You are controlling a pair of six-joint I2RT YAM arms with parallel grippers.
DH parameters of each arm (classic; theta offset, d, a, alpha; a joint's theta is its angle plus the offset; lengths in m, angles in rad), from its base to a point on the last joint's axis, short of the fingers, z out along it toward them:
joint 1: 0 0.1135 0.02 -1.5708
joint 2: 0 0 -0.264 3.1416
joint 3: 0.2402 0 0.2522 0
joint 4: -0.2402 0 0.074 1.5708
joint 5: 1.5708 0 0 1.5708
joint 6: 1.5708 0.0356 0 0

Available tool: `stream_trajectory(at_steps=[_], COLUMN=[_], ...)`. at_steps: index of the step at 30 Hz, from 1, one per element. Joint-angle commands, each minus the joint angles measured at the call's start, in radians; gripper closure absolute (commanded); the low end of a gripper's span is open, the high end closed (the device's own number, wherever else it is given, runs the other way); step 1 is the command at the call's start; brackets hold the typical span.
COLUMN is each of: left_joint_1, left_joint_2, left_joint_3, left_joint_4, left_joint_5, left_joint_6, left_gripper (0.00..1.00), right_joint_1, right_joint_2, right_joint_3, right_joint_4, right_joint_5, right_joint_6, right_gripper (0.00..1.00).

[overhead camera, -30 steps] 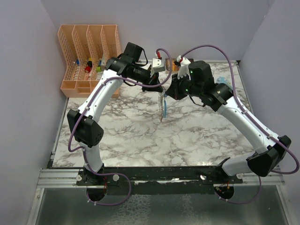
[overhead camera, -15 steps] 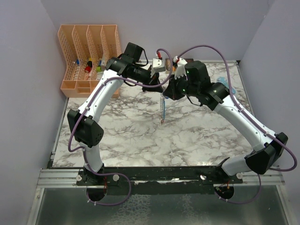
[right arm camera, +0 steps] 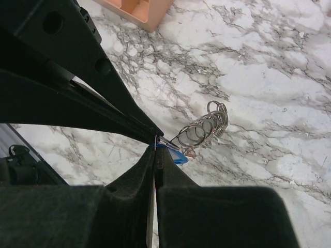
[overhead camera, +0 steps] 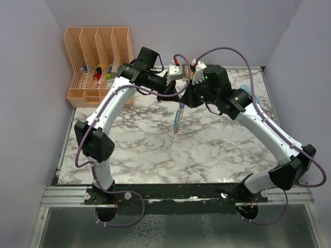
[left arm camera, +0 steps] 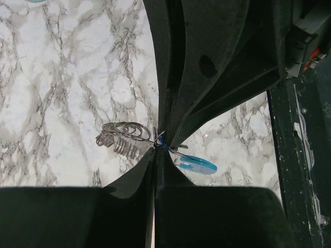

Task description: Put the keys on the keyring

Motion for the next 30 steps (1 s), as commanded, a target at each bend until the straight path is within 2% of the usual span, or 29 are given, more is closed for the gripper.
stream_trajectory(at_steps=[1, 22, 30], left_joint_1=[-0.009, -0.008, -0.008], left_joint_2=[-0.047, -0.051, -0.047], left_joint_3=[0.045, 0.053, 0.062], left_joint_4=[-0.011, -0.023, -0.029], left_joint_5=[0.024, 0.025, 0.027], left_joint_6=[0.012, 0.023, 0.029], left_gripper=[1.0, 1.0, 1.0], right_joint_1=[0.009, 0.009, 0.009], right_joint_2=[0.013, -0.033, -0.049], right_joint_3=[0.032, 0.022, 0.006], right_joint_4=[-0.006, -0.043, -0.05], right_joint_5=[0.054, 0.135, 0.085], right_joint_6=[0.022, 0.054, 0.047], right_gripper=[0.99, 0.99, 0.99])
